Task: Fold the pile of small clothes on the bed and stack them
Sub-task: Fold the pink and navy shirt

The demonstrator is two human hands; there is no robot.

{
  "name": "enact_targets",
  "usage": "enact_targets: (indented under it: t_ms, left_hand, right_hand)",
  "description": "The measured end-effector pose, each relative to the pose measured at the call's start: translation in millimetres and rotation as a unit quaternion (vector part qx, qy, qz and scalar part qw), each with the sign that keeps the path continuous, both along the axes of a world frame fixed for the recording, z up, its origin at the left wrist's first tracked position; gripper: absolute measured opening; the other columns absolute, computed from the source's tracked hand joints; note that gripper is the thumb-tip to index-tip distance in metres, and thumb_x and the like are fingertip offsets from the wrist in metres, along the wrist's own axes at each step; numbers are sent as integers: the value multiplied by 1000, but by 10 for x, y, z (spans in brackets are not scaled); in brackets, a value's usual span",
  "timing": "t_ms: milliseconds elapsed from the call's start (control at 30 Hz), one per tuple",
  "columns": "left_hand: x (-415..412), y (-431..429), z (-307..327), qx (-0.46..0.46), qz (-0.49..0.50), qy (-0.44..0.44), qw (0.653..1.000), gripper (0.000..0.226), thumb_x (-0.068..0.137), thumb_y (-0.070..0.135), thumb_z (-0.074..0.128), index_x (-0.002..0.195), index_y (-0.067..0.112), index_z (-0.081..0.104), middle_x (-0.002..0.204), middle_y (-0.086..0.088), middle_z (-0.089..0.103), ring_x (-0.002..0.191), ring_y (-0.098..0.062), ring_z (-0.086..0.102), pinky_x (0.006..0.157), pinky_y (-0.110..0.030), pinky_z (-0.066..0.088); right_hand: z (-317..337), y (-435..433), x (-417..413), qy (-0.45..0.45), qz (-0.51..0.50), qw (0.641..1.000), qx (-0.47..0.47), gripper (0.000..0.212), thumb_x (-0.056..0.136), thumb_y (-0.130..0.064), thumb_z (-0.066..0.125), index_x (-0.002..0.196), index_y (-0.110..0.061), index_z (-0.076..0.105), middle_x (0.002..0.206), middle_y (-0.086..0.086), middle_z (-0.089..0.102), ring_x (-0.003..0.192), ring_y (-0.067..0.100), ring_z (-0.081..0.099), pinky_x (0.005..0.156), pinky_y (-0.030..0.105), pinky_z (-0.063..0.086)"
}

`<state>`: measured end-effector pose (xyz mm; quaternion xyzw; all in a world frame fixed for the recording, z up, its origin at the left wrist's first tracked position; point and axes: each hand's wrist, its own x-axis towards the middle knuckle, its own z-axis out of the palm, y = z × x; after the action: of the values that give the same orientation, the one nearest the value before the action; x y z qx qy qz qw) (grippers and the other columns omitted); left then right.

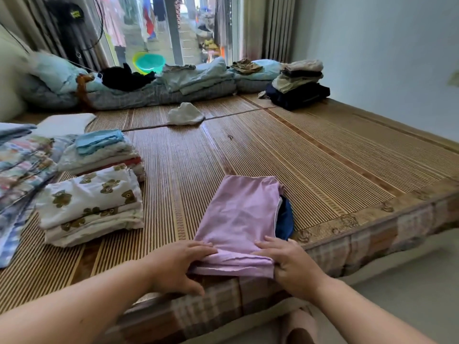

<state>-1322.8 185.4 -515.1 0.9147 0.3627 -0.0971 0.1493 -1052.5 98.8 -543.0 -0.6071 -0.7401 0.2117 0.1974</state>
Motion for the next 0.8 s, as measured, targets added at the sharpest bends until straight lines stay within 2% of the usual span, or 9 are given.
enact_targets:
  t_ms: [67,133,233,300,400,533,633,733,800]
  left_hand:
    - [-1,11,-16,26,8,-62,998,52,75,60,63,122,37,61,121,18,60,112,1,52,103,-25,41]
    - [8,39,7,19,33,-141,989,22,76,46,63,88,29,72,97,14,69,97,0,60,93,-25,49]
    - [92,123,128,-134,137,-289,938,11,75,28,66,66,22,65,71,6,67,70,-10,62,70,-27,54]
    - [239,239,249,-169,204,-396,879,20,68,33,67,69,13,63,62,4,58,62,-16,52,60,-30,45]
    - [558,525,365,-202,295,-484,799,54,59,41,67,85,-6,65,70,-9,55,66,-21,51,62,-34,40]
    - [1030,922,380,-248,383,-482,748,23,91,20,62,89,-2,66,81,-18,62,71,-27,60,65,-39,51]
    - [1210,1217,216,-310,446,-451,708,34,88,31,68,95,-2,67,101,-24,70,90,-36,69,86,-53,55]
    - [1232,1409,15,-268,459,-303,791,59,78,50,74,104,-2,66,97,-10,68,86,-29,66,79,-32,53]
    - [1203,1420,-70,-184,433,-184,863,52,78,51,72,96,2,66,89,-5,63,82,-22,64,67,-27,49]
  right_hand:
    - [86,30,47,79,-8,997,-7,32,82,-55,55,109,-41,68,106,-27,67,104,-6,56,108,38,30]
    - [204,55,97,156,-30,987,-24,40,77,-61,56,92,-28,72,81,-9,72,76,11,61,86,38,48]
    - [380,127,211,302,-68,948,-69,63,69,-72,63,90,-13,71,82,-1,67,78,19,58,74,35,45]
    - [531,204,291,384,-90,915,-91,49,83,-55,61,99,-10,71,96,4,73,90,21,67,80,33,51]
    - [644,437,419,447,-181,868,-119,27,95,-34,56,105,-13,71,102,10,74,96,26,70,87,40,55]
    - [605,897,631,488,-331,802,-94,33,91,-39,62,102,-10,70,101,17,73,94,36,69,89,52,54]
    - [492,1135,693,461,-384,795,-86,51,83,-55,61,115,-14,64,106,13,71,95,34,68,88,51,54]
    - [406,1201,690,245,-412,866,-145,71,78,-55,66,129,-7,54,121,13,61,109,33,59,95,44,49]
    - [371,1204,706,147,-398,884,-197,58,74,-53,72,105,-5,65,102,10,67,94,29,63,89,40,51]
